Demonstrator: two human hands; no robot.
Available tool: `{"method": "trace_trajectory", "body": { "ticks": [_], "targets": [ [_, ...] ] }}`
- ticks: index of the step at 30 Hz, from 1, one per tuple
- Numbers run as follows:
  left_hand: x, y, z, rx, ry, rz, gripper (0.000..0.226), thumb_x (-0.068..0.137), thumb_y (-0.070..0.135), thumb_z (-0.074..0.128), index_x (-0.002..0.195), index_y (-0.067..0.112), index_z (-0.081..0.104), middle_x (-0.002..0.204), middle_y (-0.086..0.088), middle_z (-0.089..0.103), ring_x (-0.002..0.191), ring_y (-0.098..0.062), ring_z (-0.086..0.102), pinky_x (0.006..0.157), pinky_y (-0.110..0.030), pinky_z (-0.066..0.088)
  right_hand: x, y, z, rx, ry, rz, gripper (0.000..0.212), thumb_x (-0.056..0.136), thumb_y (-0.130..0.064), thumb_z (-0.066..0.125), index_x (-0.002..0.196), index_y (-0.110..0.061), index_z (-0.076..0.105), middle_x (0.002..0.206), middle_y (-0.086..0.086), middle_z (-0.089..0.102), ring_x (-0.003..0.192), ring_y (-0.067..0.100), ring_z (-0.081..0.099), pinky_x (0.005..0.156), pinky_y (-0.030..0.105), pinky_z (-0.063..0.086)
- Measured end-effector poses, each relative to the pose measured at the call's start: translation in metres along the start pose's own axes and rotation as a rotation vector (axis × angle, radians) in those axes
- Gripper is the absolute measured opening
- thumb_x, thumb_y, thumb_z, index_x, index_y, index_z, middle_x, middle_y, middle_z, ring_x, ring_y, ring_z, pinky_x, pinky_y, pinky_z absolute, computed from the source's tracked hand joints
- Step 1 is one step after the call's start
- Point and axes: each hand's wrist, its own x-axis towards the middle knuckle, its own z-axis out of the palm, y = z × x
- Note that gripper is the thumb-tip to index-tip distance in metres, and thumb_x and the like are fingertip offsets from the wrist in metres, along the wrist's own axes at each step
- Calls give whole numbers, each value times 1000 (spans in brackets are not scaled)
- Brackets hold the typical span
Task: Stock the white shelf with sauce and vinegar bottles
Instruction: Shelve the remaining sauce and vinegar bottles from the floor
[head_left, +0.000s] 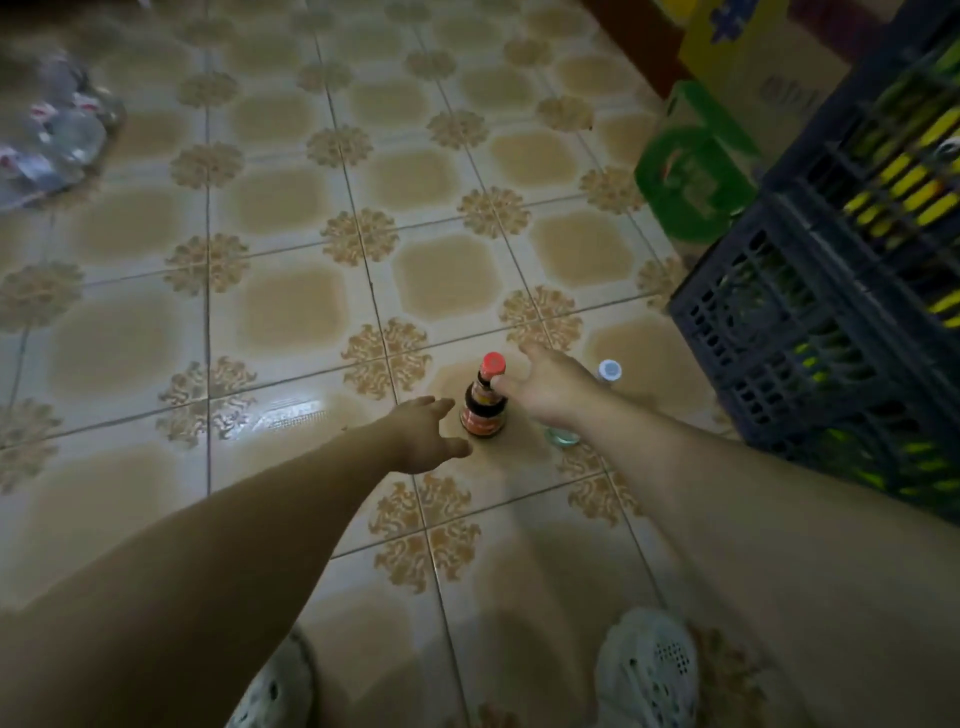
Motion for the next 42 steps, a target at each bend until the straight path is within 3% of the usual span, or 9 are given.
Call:
{"method": "trace_trajectory", "body": {
  "ticks": [7,12,17,20,25,28,32,36,42],
  "targets": [
    [83,-6,32,-288,14,12,102,86,35,67,152,18,-8,160,-8,8,144,-26,21,109,-30,26,73,18,41,49,5,-76,49,92,-35,62,135,-18,46,135,11,50,115,30,51,82,32,41],
    [99,3,43,-509,14,103,97,82,6,70,151,16,2,148,-10,34,131,-26,39,87,-19,31,77,29,53,203,70,-142,25,91,-20,62,115,-16,56,104,2,55,98,23,53,76,29,38],
    [67,-4,38,-376,14,151,108,81,19,74,152,30,-7,158,-6,18,140,-27,30,104,-29,31,34,21,33,319,132,-183,14,93,-21,61,105,-24,54,98,-3,57,94,18,54,70,23,38],
    [18,3,19,-341,93,241,113,77,24,77,150,37,-8,159,-2,15,142,-25,27,109,-32,32,-11,2,-2,405,195,-241,12,91,-25,65,99,-29,56,93,-10,60,88,9,56,69,14,40],
    [-98,34,-24,-442,240,430,115,78,20,77,148,41,-11,158,5,16,141,-16,27,105,-26,32,-116,-45,-74,523,323,-372,11,90,-28,65,92,-36,57,94,-11,62,95,15,60,88,37,51],
    [-179,60,-51,-604,304,513,115,78,14,76,148,42,-10,138,16,38,119,-4,49,91,-21,44,-188,-77,-117,618,419,-443,10,94,-27,60,89,-35,58,95,-9,63,99,18,63,94,46,52],
    [-288,89,-83,-749,384,692,108,79,5,73,149,42,0,118,32,39,96,20,54,71,-7,48,-286,-118,-173,732,559,-552,4,97,-31,56,97,-31,60,99,-4,65,98,18,63,86,41,55],
    [-387,117,-107,-793,482,852,104,77,-1,71,145,48,10,129,15,49,107,2,59,84,-22,54,-387,-156,-216,791,662,-654,18,97,-37,53,90,-23,62,90,-3,65,83,14,62,69,29,50],
    [-510,146,-116,-862,618,994,87,76,-4,71,138,44,33,122,2,59,101,-12,66,81,-29,56,-508,-163,-241,664,712,-760,22,93,-41,60,109,-29,53,108,7,64,98,26,66,85,51,56]
  ]
}}
